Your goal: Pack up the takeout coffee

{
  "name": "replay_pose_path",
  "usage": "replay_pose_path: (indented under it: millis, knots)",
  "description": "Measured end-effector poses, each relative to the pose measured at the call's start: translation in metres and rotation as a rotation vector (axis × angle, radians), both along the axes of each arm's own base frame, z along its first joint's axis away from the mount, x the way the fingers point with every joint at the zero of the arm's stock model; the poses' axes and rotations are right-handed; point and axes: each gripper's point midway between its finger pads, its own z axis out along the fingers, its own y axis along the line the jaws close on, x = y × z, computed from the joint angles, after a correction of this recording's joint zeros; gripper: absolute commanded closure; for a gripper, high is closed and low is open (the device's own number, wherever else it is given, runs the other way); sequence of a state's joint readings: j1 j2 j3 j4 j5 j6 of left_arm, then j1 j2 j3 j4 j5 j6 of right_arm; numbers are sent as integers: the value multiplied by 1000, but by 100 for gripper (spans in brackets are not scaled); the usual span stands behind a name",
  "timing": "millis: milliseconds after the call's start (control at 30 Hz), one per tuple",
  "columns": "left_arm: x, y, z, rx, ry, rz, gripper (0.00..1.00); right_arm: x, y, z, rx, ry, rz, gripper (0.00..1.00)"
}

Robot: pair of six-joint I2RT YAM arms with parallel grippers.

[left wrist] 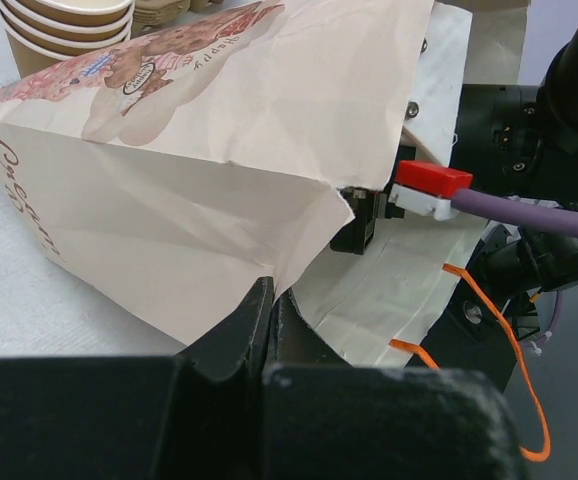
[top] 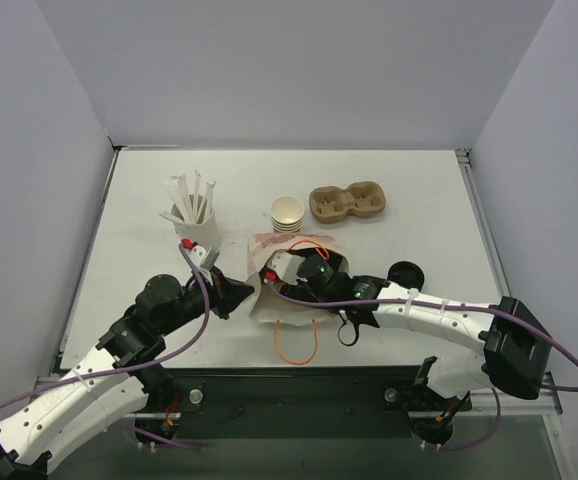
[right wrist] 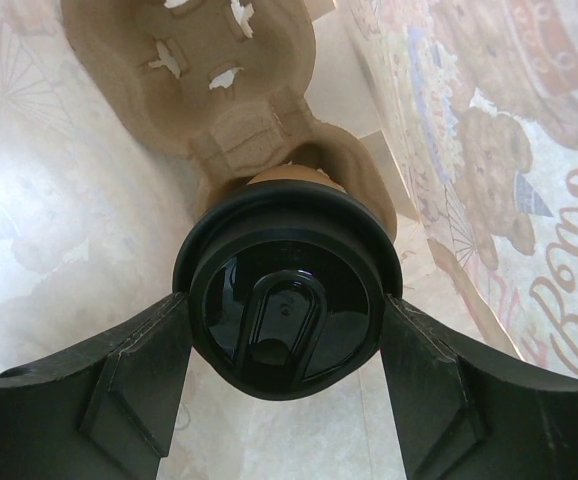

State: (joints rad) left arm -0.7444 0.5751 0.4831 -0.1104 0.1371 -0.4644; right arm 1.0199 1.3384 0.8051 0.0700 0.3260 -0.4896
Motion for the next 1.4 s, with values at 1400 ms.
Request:
replay_pose_path:
  millis: [1400]
  knots:
    - [4,3,2,2,28,35,100,24,-2,-21,18,-24,-123,43]
